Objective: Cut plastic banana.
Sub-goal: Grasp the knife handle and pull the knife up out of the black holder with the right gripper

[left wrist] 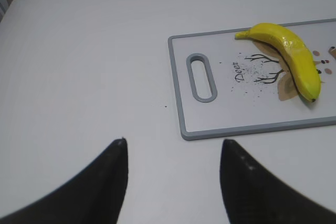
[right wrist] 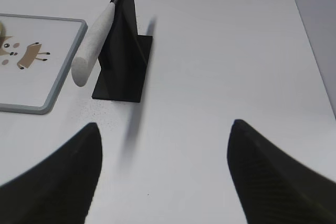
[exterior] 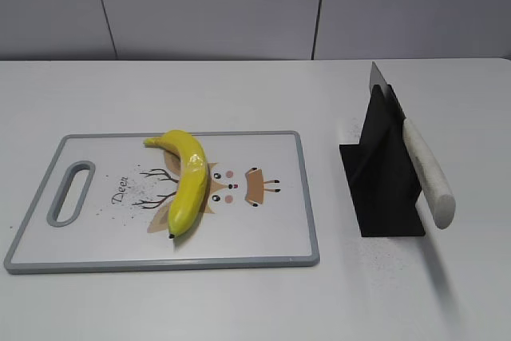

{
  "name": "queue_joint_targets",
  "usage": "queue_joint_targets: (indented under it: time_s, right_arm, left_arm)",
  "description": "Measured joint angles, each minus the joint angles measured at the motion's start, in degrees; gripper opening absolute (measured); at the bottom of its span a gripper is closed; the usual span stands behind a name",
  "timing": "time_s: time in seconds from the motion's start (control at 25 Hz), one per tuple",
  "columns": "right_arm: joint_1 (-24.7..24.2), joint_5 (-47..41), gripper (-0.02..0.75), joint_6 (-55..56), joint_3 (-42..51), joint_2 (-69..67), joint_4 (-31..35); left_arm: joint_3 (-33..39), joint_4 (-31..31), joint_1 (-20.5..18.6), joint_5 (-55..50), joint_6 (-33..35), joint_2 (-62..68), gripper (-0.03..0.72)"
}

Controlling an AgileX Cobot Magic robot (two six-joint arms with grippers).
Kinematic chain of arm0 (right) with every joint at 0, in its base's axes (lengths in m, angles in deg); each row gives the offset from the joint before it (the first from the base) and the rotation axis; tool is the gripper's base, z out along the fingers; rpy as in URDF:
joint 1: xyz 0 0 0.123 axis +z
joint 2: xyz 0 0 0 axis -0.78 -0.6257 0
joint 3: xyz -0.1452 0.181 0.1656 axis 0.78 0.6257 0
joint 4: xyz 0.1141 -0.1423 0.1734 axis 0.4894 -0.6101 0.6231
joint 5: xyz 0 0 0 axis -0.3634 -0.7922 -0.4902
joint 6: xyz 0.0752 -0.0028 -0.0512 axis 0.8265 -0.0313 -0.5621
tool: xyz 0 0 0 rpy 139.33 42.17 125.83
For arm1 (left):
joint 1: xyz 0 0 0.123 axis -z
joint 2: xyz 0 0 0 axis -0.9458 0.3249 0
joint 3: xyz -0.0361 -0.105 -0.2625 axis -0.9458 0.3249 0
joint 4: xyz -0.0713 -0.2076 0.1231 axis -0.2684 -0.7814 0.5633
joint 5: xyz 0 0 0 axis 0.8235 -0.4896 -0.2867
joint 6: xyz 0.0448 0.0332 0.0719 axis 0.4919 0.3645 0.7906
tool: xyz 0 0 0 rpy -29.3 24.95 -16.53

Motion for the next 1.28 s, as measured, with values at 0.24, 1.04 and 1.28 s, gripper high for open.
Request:
queue_joint_targets:
  time_s: [0.24,1.04,1.28]
  right_arm:
    - [0.00,0.00,0.561,0.00,0.00,0.00,0.00]
    - [0.00,0.00,0.561,0.00,0.00,0.00,0.00]
    - [0.00,-0.22,0.558,0.13,-0.69,-0.33,-1.46]
  left_arm:
    - [0.00,0.00,0.00,0.00,0.03,0.00,0.538]
    - [0.00,0.00,0.00,0.00,0.06,0.00,0.535]
    - [0.00,0.00,0.00,0.00,-0.05,0.00,0.535]
